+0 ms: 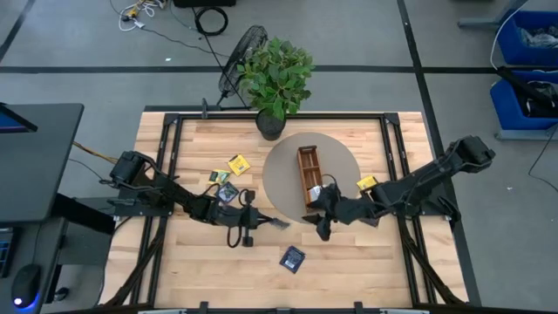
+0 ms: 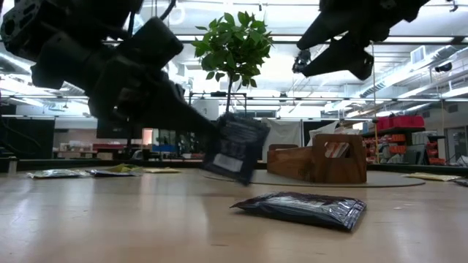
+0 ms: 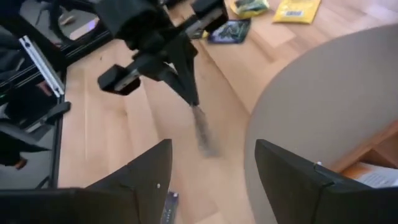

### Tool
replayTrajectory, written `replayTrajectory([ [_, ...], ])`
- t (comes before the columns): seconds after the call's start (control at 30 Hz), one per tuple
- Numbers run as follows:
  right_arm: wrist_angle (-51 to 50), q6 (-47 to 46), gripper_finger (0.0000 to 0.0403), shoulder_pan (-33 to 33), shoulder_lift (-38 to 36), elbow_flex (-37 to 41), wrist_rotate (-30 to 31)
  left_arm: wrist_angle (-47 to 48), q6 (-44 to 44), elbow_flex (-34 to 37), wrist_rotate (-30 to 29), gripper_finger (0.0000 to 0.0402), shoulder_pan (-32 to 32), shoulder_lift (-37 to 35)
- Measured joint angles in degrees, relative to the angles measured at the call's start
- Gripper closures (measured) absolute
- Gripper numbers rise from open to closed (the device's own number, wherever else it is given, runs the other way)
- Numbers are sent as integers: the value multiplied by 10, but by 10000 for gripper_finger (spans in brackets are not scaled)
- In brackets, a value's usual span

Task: Pick & Place Tea
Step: Put the purple tea bag into the middle section of the wooden organizer

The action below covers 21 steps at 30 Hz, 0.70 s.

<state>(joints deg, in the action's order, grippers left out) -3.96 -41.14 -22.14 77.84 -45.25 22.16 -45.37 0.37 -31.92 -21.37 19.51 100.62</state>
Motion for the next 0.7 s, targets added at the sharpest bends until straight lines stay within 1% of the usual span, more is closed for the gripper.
replayTrajectory([
  [0.17,-6,19,166,35,7,0,-41,-14,8,0,0,400,-1,-1],
  [0.27,12,71,166,47,17,0,-67,-14,8,0,0,401,-2,-1],
  [0.33,20,101,166,49,27,0,-71,-18,8,0,0,401,-2,-1],
  [0.5,58,130,166,53,52,0,-87,-20,17,-8,0,401,-2,-1],
  [0.57,75,152,166,53,62,0,-104,-19,24,-14,2,401,-2,-1],
  [0.7,103,176,166,53,86,0,-107,-10,31,-22,6,401,-2,-1],
])
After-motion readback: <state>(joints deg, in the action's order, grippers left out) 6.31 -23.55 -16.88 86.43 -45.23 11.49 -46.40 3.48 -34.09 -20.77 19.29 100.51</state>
